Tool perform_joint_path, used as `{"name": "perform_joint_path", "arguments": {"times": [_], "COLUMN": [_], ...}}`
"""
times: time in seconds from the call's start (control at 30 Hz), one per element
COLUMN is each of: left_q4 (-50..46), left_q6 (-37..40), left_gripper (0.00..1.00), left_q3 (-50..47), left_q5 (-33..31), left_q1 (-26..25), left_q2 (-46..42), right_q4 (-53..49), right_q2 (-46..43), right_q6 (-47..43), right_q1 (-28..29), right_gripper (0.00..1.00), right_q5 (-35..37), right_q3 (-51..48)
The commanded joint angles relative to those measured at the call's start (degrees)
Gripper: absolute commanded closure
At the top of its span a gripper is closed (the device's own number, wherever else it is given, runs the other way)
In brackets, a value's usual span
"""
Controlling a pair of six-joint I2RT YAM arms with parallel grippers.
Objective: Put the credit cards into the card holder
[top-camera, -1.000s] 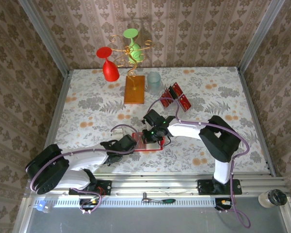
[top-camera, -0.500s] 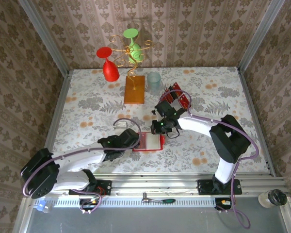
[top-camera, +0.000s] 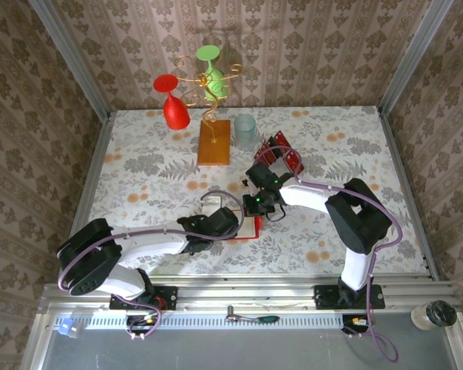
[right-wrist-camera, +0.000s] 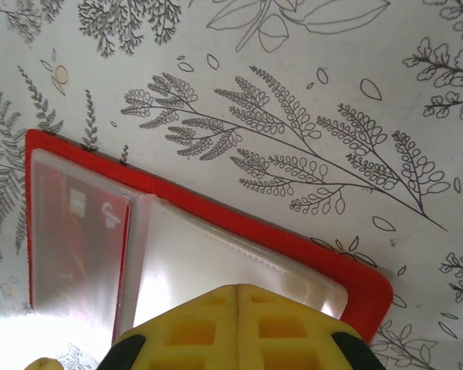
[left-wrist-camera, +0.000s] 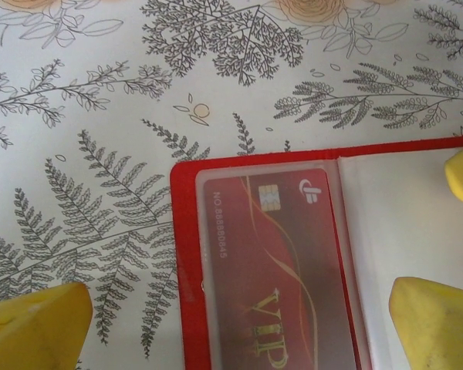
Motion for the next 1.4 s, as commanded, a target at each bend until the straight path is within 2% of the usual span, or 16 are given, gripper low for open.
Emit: {"name": "perform_joint_path", "arguments": {"times": [0.0,0.33,0.9,1.03,1.2,1.37], "left_q4": [0.89,1.81,0.42,0.0,0.34,1.04], "left_q6": [0.51,0.67,-0.71,-1.5,-2.29,-2.57], "left_gripper": [0.0,0.0,0.0,0.01,0.05,0.06], "left_q3": [1.03,0.26,-0.35,-0.94,-1.9,-2.51], "left_q5": [0.11,0.19,-1.38,-1.65,-1.91,-1.83], "left_q1": [-0.62,-1.15,-2.21,-2.21,-2.3,-2.34], "left_q2": [0.39,0.91,5.2,5.44,5.08,4.85], "right_q4": [-0.57,1.18,1.86,0.86,2.19,4.9], "right_q2": [1.75,3.57,3.46,2.11,-2.12,-3.45], "right_q6": [-0.97,1.01,2.17,2.07,4.44,6.81], "right_q1": [-0.16,1.94,2.05,1.62,-0.83,-2.25], "right_gripper": [0.94,0.96,0.95,0.89,0.71,0.64], "right_q5": [-0.48,-2.45,-3.37,-3.38,-3.8,-4.83], "right_q3": [-0.56,-0.07,0.03,0.76,-0.63,-3.17]}}
